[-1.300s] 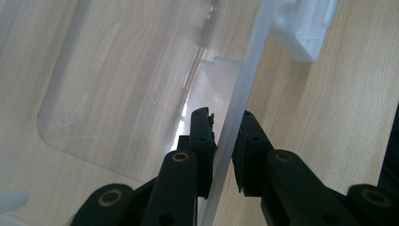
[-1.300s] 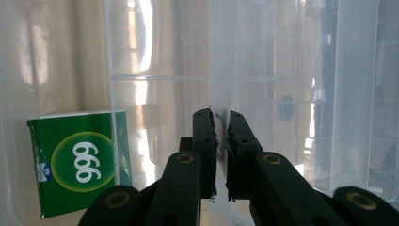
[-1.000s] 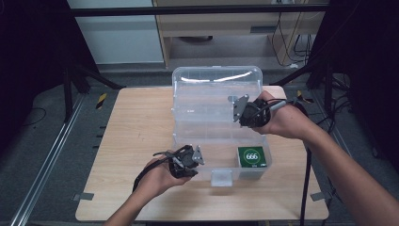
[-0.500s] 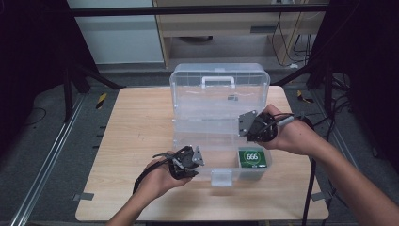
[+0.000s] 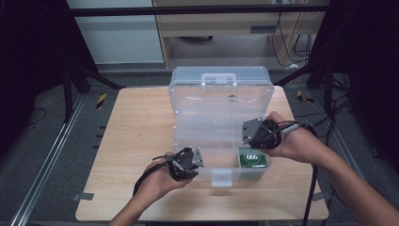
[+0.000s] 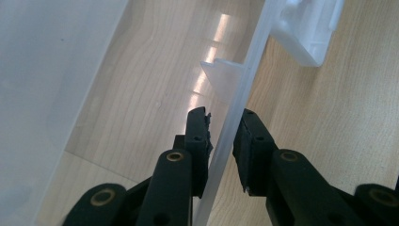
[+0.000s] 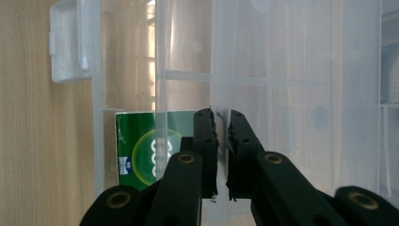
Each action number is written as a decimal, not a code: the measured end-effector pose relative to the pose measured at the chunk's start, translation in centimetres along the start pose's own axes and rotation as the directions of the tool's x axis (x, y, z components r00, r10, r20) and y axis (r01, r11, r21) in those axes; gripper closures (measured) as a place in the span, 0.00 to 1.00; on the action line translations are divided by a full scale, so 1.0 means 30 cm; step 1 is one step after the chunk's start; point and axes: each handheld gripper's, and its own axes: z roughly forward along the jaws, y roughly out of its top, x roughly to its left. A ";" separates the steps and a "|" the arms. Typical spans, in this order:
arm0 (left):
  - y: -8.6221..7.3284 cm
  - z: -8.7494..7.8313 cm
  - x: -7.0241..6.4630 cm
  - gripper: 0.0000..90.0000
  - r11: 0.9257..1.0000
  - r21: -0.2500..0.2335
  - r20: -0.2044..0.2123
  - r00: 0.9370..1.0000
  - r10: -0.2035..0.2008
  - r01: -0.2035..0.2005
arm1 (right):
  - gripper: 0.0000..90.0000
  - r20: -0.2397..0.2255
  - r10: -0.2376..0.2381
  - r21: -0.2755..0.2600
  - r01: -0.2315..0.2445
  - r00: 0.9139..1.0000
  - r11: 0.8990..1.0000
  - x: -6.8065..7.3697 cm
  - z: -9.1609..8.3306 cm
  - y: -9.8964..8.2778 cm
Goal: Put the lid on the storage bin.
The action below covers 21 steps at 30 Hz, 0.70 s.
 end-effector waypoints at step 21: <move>-0.014 -0.005 -0.009 0.79 1.000 -0.028 -0.016 1.000 0.004 -0.004 | 0.93 -0.019 -0.013 0.005 0.013 1.000 1.000 0.024 0.004 -0.006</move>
